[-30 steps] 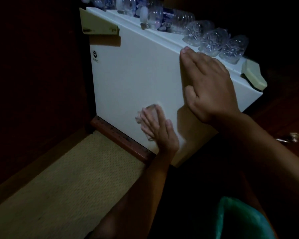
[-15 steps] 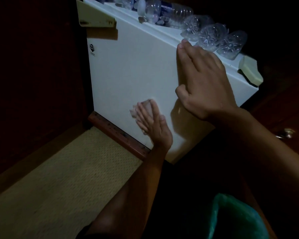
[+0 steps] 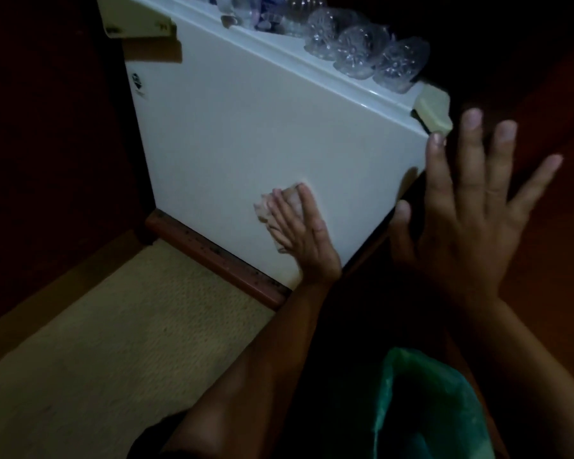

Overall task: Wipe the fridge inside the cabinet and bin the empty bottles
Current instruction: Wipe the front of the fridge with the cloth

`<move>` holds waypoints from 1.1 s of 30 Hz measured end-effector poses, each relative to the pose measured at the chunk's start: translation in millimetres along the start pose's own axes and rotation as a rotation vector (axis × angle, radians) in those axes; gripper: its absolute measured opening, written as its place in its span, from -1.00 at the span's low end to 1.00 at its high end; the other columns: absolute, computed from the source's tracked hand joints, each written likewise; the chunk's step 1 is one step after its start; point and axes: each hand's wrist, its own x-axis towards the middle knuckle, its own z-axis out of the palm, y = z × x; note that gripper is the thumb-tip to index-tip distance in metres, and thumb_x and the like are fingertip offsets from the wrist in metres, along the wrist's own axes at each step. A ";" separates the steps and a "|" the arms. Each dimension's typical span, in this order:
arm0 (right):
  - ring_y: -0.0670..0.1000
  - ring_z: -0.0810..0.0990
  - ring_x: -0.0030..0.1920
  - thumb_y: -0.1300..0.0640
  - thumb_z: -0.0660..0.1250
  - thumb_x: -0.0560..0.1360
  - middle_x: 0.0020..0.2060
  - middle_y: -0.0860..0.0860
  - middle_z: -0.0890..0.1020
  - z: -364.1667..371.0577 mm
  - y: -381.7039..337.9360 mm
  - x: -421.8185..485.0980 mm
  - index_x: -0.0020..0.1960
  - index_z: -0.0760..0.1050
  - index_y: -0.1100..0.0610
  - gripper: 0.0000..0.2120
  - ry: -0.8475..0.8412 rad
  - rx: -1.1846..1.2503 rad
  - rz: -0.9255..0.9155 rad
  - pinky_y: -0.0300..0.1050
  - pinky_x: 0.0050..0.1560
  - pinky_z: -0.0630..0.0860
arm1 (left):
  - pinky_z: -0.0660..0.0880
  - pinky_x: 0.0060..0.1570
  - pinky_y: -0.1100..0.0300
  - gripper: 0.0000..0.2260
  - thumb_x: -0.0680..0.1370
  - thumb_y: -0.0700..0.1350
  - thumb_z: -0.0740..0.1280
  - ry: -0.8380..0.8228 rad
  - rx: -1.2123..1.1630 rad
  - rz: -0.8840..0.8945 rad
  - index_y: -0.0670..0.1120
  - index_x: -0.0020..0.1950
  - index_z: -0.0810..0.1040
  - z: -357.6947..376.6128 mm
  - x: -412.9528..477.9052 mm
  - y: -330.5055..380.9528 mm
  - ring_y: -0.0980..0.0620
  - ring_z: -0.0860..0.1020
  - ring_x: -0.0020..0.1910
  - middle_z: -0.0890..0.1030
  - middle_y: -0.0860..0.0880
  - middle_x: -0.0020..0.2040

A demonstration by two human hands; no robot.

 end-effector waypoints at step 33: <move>0.54 0.50 0.32 -0.22 0.45 0.51 0.38 0.35 0.52 27.9 39.6 -13.1 0.46 0.52 0.04 -0.39 0.365 0.026 0.003 0.74 0.19 0.30 | -0.42 0.47 0.33 -0.43 0.71 0.13 -0.10 -0.100 -0.133 -0.346 0.03 0.67 -0.21 -1.4 -40.5 -79.4 0.23 -0.38 0.57 -0.31 0.05 0.64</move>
